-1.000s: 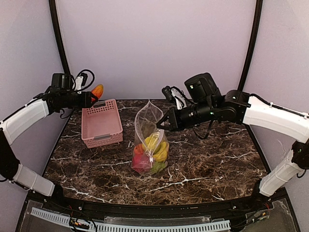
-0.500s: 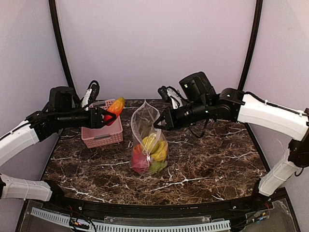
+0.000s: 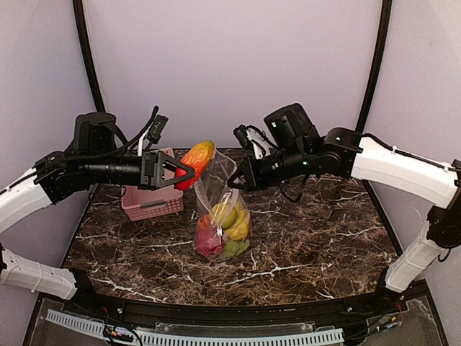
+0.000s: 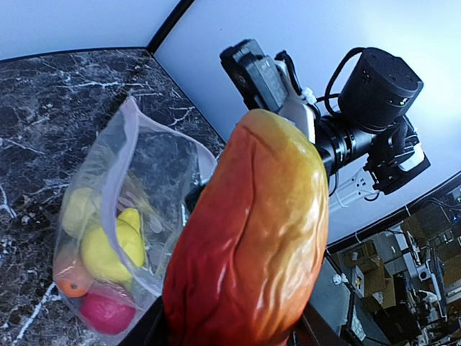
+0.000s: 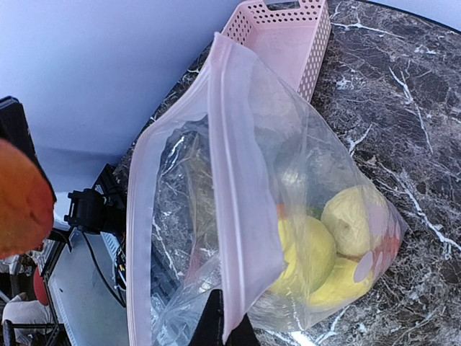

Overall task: Place the food in the zip-top bag and seal the zipper
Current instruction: Place the fake fruit in the zipper food storage bag, then pick up the zipper food storage bag from the center of the board, then place the zipper food storage bag at the center of the board, then pick up the zipper food storage bag at the center of the board.

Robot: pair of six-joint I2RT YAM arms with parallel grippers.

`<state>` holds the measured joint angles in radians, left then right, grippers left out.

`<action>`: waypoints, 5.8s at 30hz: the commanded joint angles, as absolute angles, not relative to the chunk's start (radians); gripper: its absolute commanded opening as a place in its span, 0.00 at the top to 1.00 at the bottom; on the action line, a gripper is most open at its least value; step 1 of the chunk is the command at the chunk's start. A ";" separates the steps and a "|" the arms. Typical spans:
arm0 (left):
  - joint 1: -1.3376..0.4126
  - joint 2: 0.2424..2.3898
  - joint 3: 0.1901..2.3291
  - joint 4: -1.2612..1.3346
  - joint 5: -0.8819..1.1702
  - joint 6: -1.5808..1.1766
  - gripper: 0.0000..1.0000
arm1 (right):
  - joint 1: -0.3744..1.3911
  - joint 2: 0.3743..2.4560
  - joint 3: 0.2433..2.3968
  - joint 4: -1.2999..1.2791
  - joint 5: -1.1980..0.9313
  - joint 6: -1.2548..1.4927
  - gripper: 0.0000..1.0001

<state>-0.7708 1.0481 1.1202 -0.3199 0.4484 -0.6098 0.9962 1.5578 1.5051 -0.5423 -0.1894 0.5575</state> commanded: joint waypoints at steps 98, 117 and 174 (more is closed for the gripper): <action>-0.739 1.365 1.430 -0.711 0.525 -0.617 0.79 | 1.069 1.645 1.709 -0.691 0.023 0.503 1.00; -0.739 1.518 1.770 -0.795 0.585 -0.490 0.97 | 1.068 1.460 1.643 -0.523 -0.106 0.536 1.00; -0.906 1.280 1.151 -0.308 0.342 -0.333 0.69 | 1.024 1.430 1.419 -0.447 0.263 0.747 1.00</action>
